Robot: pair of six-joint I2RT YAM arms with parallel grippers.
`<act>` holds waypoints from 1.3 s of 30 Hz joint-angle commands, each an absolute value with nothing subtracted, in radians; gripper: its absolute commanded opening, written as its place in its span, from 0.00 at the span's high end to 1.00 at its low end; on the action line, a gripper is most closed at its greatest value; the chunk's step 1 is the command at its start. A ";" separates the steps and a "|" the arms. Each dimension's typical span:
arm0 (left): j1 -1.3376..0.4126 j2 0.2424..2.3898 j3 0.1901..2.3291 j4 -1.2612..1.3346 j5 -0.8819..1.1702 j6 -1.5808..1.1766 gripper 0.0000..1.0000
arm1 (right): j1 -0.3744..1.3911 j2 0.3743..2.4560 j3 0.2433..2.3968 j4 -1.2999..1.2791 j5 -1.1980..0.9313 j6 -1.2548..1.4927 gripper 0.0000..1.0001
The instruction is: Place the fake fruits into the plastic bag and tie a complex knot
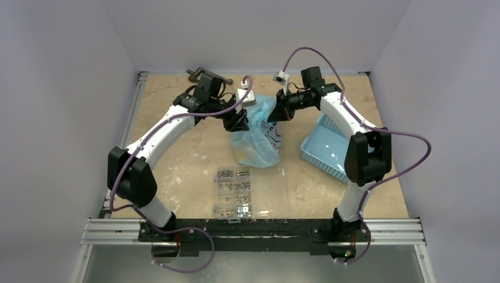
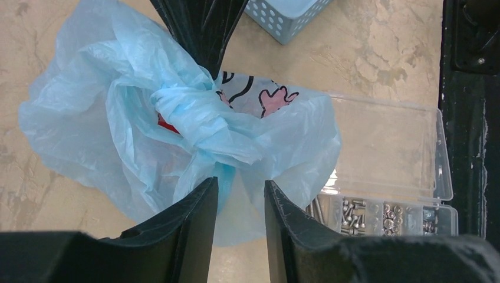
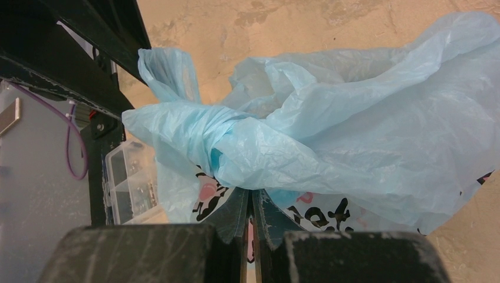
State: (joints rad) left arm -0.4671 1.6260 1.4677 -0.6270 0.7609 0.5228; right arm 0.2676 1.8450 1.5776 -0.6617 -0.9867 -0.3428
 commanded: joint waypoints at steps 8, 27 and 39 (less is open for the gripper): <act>-0.426 1.506 1.501 -0.628 0.890 0.534 0.63 | 0.271 1.820 1.619 -0.675 -0.977 -0.378 1.00; -0.460 1.720 1.656 -0.781 0.726 0.744 0.70 | 0.286 1.818 1.627 -0.690 -0.937 -0.393 1.00; -0.460 1.750 1.621 -0.721 0.746 0.676 0.89 | 0.290 1.840 1.656 -0.711 -0.921 -0.403 1.00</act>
